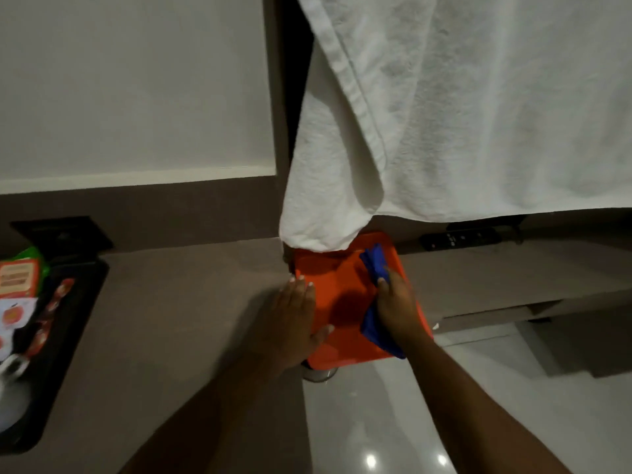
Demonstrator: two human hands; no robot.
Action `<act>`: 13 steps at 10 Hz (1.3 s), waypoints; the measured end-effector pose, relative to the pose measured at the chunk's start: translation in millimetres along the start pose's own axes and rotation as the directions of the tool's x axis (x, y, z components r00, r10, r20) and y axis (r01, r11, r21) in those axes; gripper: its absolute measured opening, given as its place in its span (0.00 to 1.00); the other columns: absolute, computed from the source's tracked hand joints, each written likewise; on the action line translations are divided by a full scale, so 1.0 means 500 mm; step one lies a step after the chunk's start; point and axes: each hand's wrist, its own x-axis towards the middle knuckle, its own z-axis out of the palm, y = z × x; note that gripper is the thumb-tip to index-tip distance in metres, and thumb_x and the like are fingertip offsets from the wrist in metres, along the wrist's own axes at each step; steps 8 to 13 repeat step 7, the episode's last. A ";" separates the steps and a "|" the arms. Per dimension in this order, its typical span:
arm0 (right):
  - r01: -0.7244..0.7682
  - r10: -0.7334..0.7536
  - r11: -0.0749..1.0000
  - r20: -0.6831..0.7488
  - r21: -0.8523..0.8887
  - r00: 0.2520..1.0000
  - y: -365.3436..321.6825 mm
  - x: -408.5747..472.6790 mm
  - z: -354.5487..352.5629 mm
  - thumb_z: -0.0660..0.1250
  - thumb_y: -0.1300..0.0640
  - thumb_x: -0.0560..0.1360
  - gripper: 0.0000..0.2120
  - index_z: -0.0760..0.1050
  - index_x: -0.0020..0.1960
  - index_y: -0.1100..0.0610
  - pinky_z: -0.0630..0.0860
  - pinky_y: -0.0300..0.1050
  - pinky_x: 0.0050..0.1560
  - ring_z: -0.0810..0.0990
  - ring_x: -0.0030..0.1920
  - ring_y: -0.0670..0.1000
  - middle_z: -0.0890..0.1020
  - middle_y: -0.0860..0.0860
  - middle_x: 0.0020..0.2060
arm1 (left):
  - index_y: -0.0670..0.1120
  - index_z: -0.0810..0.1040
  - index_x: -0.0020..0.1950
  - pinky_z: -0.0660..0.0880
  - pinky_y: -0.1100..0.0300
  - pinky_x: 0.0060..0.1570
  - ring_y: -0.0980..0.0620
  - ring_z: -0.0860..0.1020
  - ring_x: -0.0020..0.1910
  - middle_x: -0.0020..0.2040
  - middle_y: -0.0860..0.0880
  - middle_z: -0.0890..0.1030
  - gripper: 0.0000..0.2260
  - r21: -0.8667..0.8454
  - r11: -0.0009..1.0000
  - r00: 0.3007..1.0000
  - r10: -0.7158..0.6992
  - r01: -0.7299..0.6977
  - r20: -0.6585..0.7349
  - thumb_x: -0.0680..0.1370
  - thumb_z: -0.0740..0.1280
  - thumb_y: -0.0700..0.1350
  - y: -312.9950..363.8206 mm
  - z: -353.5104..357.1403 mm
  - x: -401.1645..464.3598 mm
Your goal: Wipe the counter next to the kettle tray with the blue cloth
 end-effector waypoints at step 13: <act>0.393 -0.139 0.691 0.422 -0.607 0.896 0.083 0.035 0.064 0.40 0.23 0.67 0.50 0.39 0.77 0.56 0.38 0.54 0.75 0.38 0.76 0.53 0.42 0.55 0.77 | 0.39 0.55 0.79 0.51 0.44 0.77 0.39 0.55 0.79 0.79 0.37 0.56 0.53 -0.040 0.998 0.999 -0.040 0.039 -0.018 0.69 0.41 0.79 -0.043 0.014 0.031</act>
